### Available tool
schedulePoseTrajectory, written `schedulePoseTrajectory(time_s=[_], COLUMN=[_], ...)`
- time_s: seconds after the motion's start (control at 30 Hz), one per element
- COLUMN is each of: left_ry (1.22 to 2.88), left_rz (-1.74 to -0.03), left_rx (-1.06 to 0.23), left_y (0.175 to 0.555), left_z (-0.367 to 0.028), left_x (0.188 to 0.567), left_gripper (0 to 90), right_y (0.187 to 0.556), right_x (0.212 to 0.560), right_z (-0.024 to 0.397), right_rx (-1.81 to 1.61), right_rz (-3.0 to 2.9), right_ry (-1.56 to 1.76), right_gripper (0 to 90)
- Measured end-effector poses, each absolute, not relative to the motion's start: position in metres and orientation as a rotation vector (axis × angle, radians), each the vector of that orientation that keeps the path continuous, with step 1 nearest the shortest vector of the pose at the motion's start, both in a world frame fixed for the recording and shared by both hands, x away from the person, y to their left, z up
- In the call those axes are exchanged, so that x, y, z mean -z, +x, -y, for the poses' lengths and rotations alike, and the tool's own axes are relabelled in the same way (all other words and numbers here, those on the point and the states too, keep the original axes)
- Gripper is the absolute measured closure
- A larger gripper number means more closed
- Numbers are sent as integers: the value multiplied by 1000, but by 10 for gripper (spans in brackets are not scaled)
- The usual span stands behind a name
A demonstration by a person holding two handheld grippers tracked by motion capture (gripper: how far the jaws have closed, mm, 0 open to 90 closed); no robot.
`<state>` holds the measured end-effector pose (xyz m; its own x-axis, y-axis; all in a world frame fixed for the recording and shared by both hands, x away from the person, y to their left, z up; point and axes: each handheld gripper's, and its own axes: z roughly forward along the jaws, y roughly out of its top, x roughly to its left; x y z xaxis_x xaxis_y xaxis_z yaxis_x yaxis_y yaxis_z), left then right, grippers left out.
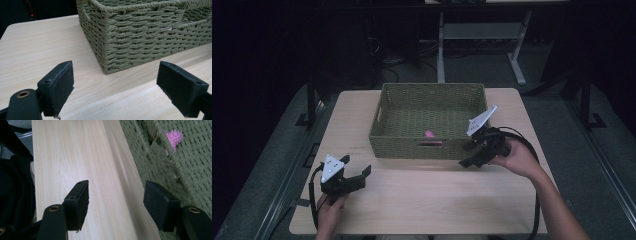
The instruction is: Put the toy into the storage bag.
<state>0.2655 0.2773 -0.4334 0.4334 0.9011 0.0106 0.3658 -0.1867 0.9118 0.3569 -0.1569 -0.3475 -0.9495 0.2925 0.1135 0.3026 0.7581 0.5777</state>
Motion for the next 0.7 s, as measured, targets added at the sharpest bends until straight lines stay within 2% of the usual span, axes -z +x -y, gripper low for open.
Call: schedulePoseTrajectory(time_s=[0.7], left_ry=[1756], left_rz=[-1094], left_rx=[-723], left_y=[265], left_z=[-276], left_x=[434], left_gripper=[138], right_y=[339], right_x=[388], right_z=[172], right_rx=[951], right_rz=[2888], right_ry=[-560], right_gripper=[363])
